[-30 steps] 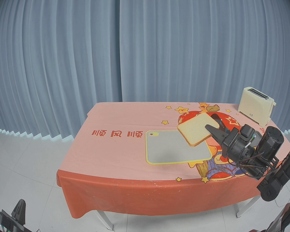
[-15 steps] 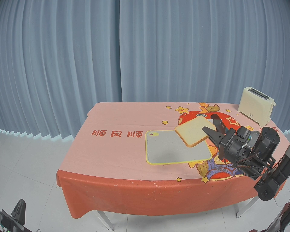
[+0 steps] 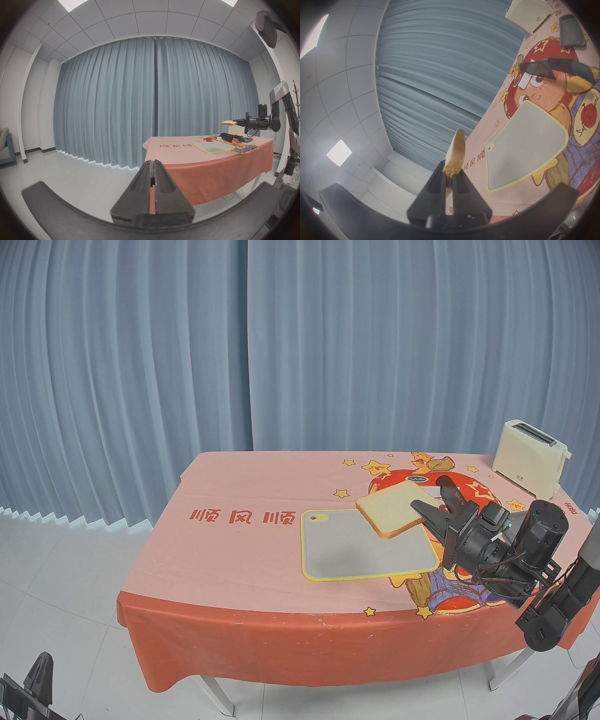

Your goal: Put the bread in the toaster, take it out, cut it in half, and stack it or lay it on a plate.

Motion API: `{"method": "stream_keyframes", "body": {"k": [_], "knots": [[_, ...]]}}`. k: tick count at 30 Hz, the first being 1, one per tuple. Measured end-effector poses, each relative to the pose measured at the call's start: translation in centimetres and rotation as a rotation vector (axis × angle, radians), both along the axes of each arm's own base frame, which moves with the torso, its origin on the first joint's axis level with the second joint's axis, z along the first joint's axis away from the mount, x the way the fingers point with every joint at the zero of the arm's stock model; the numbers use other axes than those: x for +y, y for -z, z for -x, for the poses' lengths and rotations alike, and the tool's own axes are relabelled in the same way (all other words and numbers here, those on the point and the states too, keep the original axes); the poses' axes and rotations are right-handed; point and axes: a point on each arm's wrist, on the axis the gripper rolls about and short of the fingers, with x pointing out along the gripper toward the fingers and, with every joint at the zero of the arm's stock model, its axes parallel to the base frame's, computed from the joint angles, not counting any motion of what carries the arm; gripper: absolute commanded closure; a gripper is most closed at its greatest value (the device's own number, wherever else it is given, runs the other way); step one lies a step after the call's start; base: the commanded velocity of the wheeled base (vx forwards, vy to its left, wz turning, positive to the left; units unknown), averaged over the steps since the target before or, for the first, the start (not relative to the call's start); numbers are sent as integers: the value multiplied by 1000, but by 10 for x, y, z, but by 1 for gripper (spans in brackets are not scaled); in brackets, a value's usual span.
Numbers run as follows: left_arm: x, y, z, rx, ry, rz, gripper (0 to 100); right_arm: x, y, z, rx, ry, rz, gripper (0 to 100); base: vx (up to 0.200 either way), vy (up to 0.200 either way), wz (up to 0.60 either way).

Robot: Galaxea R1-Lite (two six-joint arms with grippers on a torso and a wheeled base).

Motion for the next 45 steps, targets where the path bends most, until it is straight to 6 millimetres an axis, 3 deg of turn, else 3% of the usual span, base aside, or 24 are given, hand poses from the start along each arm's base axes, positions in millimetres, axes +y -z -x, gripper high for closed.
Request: {"method": "stream_keyframes", "body": {"k": [26,45], "knots": [[0,0,0,0,0,0,100,0,-5,-20,-38,106,-26,100,0,0,0],[0,0,0,0,0,0,100,3,4,-20,-13,110,-9,100,0,0,0]]}}
